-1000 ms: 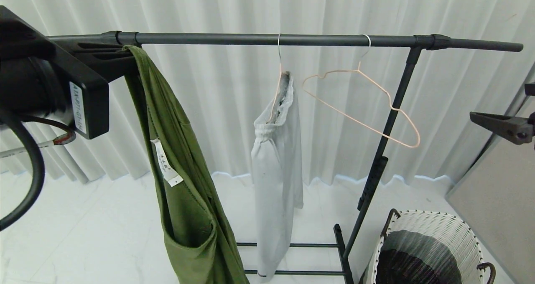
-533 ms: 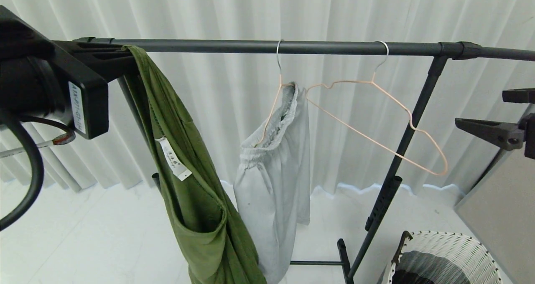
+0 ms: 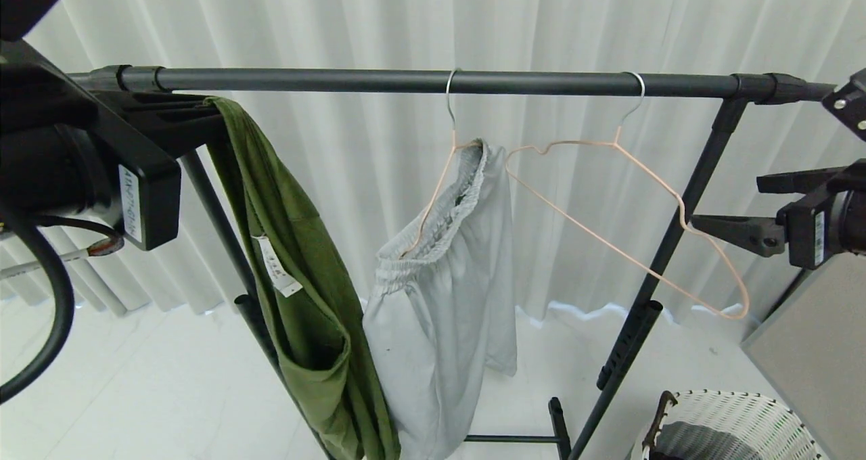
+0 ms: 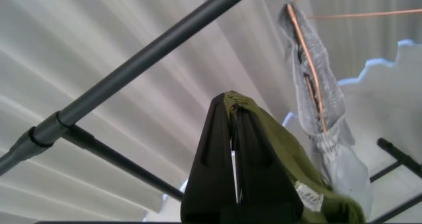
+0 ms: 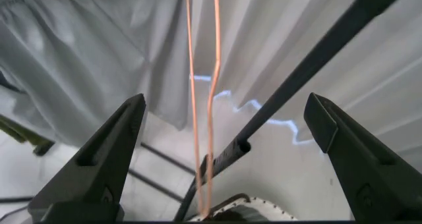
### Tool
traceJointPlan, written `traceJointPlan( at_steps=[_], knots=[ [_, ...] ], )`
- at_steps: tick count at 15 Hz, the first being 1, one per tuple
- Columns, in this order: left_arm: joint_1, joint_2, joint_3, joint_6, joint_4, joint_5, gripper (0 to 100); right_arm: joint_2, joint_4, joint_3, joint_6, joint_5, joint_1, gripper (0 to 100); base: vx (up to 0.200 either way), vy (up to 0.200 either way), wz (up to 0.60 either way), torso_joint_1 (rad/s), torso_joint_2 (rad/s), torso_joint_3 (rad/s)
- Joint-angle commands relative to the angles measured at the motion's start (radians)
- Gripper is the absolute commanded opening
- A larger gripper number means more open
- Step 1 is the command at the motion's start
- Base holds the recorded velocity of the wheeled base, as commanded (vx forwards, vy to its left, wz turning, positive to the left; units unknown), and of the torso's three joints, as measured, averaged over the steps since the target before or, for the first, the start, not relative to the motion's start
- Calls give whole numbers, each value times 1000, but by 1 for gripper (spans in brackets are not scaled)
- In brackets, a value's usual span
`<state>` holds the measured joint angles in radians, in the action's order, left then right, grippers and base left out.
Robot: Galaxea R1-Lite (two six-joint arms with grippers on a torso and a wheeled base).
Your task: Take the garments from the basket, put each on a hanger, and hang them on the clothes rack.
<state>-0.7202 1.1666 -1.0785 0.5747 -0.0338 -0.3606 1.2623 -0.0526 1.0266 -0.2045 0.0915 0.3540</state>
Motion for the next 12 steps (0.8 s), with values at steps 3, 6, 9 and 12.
traceJointPlan(
  at_steps=[3,6,9,12],
  knots=[
    [-1,-13,14,1,0,-1,0,127,-64,101,2,4,0,100,0,0,0,0,0,0],
    [-1,-15,19,1,-1,-1,0,218,-151,205,30,2,8,100,0,0,0,0,0,0],
    [-1,-10,19,1,-1,-1,0,295,-220,290,83,-15,29,100,0,0,0,0,0,0],
    [-1,-12,31,1,-1,-1,0,347,-253,326,215,-131,86,100,0,0,0,0,0,0]
  ],
)
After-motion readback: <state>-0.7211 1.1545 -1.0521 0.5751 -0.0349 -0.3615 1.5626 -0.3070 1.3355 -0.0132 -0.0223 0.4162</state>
